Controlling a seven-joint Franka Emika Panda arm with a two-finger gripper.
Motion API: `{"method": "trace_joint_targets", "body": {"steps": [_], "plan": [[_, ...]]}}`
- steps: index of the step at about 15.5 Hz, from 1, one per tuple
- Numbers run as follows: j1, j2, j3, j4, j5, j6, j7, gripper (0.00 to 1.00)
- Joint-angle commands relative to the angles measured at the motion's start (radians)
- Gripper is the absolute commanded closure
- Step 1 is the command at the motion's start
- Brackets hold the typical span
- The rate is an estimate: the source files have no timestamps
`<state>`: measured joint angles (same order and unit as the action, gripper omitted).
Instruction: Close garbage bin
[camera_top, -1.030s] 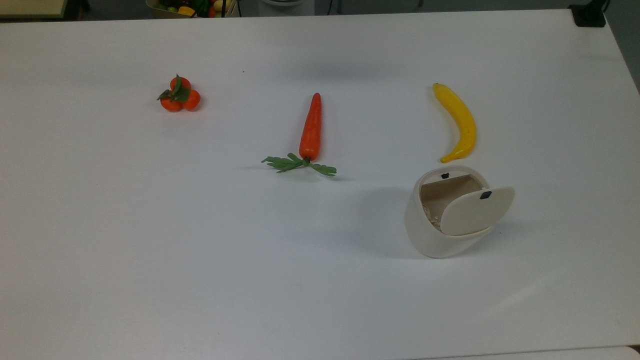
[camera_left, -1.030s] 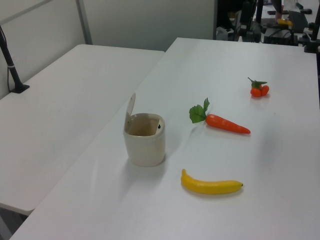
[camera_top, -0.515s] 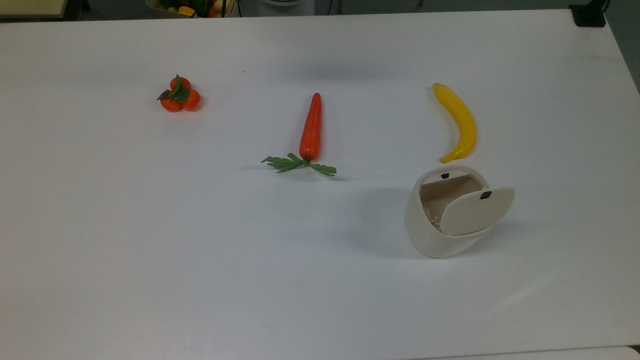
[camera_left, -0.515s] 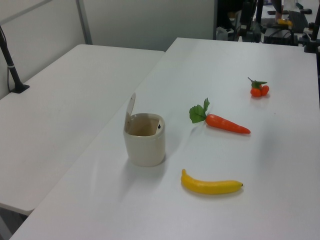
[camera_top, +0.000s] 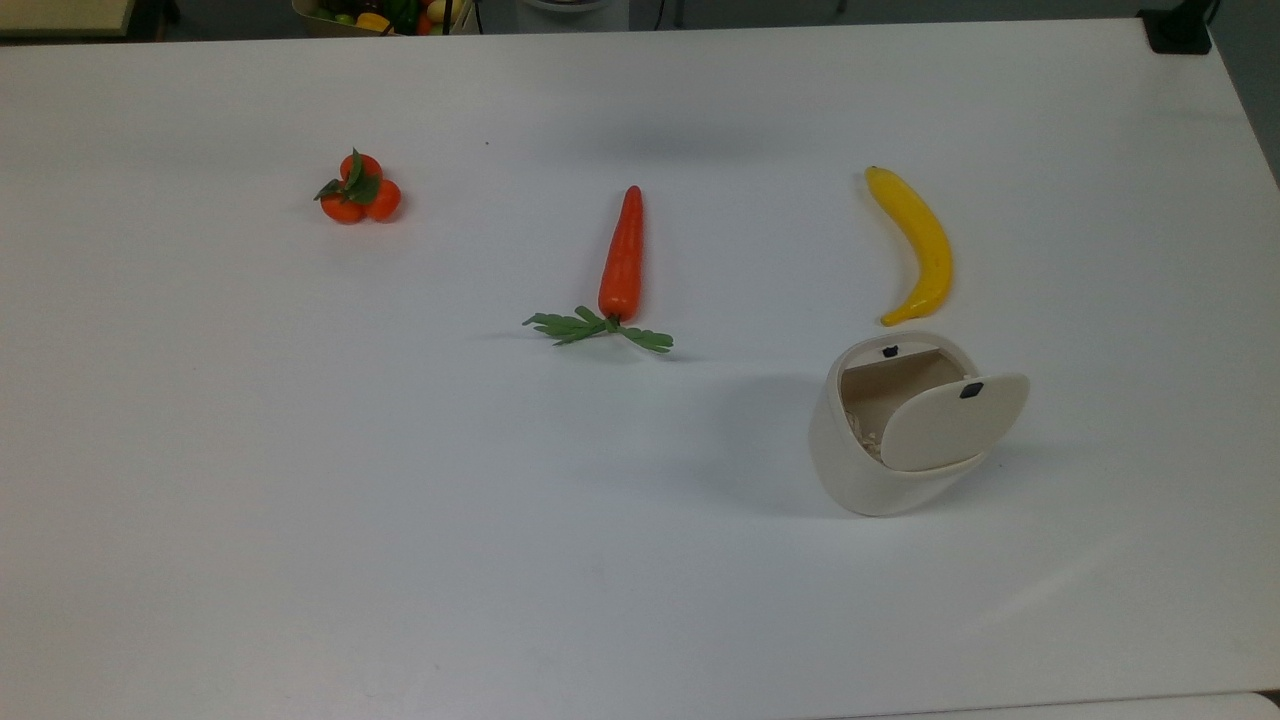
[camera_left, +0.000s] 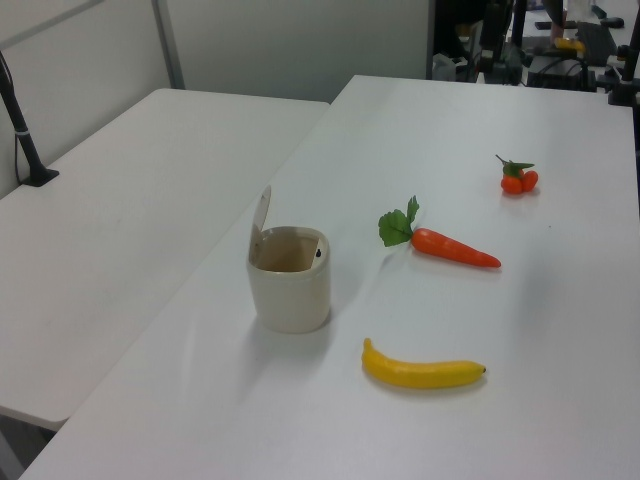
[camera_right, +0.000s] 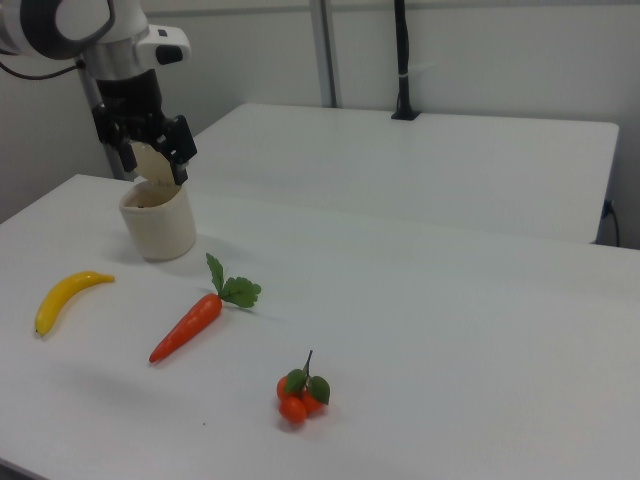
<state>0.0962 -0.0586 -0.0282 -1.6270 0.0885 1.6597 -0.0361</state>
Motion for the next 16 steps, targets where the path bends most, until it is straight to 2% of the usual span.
{"method": "trace_joint_targets", "body": {"steps": [1,2,3,7,10,11,13,16], "plan": [[0.005,-0.010,-0.006,-0.024,-0.007,0.029,-0.022,0.00],[0.005,-0.009,-0.006,-0.022,-0.004,0.029,-0.022,0.00],[0.005,-0.006,-0.004,-0.022,-0.003,0.031,-0.022,0.07],[0.005,-0.006,-0.004,-0.024,0.002,0.061,-0.034,0.49],[0.005,-0.003,-0.004,-0.025,0.013,0.069,-0.034,0.85],[0.005,0.003,-0.002,-0.025,0.017,0.069,-0.034,0.92],[0.005,0.006,-0.004,-0.024,0.027,0.069,-0.034,1.00],[0.008,0.016,-0.002,-0.022,0.062,0.071,-0.034,1.00]]}}
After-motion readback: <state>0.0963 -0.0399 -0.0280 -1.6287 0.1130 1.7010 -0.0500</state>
